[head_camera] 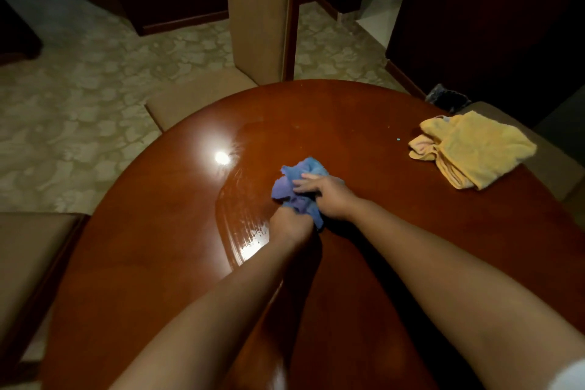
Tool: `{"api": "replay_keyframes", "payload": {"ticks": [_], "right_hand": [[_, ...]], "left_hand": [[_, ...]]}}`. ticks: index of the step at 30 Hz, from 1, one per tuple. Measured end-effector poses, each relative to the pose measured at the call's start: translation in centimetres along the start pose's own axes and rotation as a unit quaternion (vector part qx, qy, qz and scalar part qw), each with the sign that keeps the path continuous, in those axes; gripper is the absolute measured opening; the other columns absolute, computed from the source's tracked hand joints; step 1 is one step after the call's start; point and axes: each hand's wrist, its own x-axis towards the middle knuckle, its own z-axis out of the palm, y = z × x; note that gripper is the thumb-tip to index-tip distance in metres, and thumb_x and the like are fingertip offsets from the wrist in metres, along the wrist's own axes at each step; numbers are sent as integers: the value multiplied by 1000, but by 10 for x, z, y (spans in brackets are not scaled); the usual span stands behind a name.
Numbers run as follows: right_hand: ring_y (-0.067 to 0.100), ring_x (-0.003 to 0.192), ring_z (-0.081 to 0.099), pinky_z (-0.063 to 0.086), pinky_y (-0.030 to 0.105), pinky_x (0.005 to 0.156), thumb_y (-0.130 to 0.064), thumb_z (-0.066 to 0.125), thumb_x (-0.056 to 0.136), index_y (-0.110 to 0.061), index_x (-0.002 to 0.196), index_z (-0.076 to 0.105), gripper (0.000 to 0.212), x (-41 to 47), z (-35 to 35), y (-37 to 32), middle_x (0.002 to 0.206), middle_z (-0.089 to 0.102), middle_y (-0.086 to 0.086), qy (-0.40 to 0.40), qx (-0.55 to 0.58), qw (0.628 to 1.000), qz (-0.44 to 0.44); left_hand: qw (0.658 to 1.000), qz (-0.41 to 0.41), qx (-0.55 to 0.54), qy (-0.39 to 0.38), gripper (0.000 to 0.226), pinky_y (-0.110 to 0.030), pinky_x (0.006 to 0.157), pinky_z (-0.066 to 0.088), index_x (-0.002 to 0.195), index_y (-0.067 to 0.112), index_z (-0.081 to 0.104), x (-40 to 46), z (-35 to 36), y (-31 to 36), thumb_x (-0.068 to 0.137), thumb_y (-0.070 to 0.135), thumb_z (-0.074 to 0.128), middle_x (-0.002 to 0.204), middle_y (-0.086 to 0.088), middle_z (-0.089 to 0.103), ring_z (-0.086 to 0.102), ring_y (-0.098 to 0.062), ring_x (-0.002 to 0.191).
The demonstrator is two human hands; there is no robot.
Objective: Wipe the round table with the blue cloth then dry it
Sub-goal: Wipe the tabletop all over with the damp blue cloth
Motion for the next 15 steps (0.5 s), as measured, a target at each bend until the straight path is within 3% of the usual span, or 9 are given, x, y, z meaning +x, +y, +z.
{"api": "replay_keyframes", "payload": {"ticks": [2,4,6,9,11,13,15], "right_hand": [[25,139,33,26,40,115,29,31,75,7,114,65,56,-11,2,-4,139,49,20,-4,34,999,15],[25,135,40,34,43,110,33,28,69,7,101,70,59,-26,5,-8,131,56,19,6,56,998,35],[23,127,48,40,41,105,33,29,65,7,88,73,56,-44,7,-10,119,65,17,14,63,997,49],[13,112,53,43,32,95,31,38,69,8,76,72,41,-70,7,-15,105,69,16,9,46,996,70],[13,106,56,42,34,95,28,46,71,7,67,69,32,-82,6,-14,92,70,13,2,25,998,63],[19,102,62,43,38,95,24,48,69,-5,53,62,37,-91,9,-11,81,68,10,8,0,998,59],[27,87,63,46,35,81,23,46,66,-14,50,53,41,-99,12,-10,76,62,13,30,-10,997,71]], "left_hand": [[999,-2,-48,-24,22,-39,72,49,92,-5,68,-8,2,-3,78,10,59,101,-26,68,64,-38,98],[996,-9,-67,-57,25,-31,63,41,96,-8,67,-18,5,-6,80,10,60,104,-28,67,63,-39,100],[995,-17,-60,-79,19,-25,62,34,91,-10,65,-29,10,-9,84,7,58,100,-30,66,63,-39,97],[990,-23,-54,-127,19,-43,66,47,75,-8,60,-44,19,-10,77,11,58,92,-34,63,64,-42,92],[988,-26,-20,-151,19,-45,63,46,61,1,51,-50,27,-13,79,7,55,92,-35,61,61,-47,87],[986,-21,-23,-161,31,-38,60,38,54,14,40,-54,32,-18,81,3,52,71,-26,54,56,-40,71],[985,-13,-11,-169,33,-36,60,37,53,16,42,-60,33,-21,81,4,55,66,-15,52,55,-34,70]]}}
